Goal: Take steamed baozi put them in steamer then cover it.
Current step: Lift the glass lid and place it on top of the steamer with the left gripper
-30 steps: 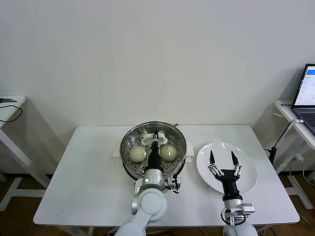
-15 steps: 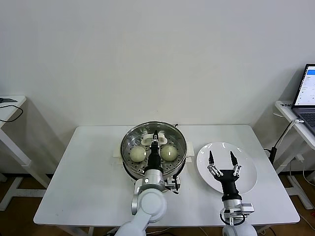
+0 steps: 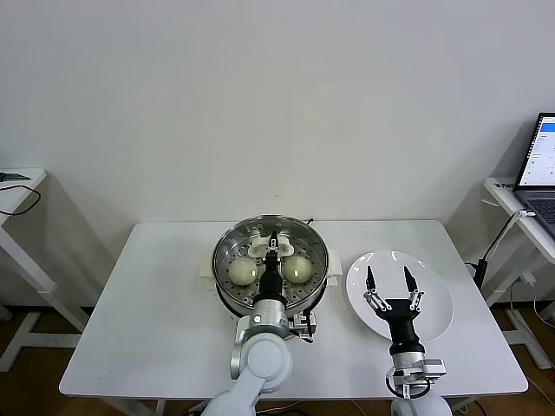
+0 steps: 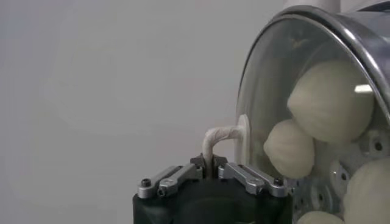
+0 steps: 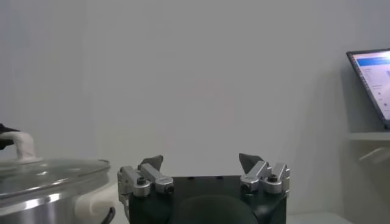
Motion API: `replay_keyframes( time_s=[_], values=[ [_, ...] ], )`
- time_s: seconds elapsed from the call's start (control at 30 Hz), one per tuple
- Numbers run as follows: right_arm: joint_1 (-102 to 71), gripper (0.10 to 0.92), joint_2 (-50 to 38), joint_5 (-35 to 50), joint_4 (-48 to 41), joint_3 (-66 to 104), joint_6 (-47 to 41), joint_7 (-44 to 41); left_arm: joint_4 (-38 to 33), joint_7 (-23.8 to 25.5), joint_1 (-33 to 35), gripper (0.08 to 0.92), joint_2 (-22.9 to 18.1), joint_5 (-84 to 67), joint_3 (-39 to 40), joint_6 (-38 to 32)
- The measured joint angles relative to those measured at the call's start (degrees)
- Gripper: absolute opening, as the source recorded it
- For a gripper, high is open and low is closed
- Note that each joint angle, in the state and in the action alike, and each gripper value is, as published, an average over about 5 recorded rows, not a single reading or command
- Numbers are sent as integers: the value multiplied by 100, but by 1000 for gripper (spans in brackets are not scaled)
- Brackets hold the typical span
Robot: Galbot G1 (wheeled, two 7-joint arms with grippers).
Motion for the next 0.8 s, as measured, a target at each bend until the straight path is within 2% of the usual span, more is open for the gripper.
replay_keyframes(
  time_s=[0.27, 0.37, 0.8],
  values=[
    [7, 823, -6, -24, -3, -17, 4, -3, -36, 21, 40, 188, 2, -3, -26, -53],
    [10, 823, -13, -29, -4, -18, 5, -6, -75, 17, 66, 226, 21, -5, -34, -85],
    [71, 823, -66, -10, -82, -27, 11, -10, -637, -56, 409, 595, 407, -160, -35, -136]
  ],
)
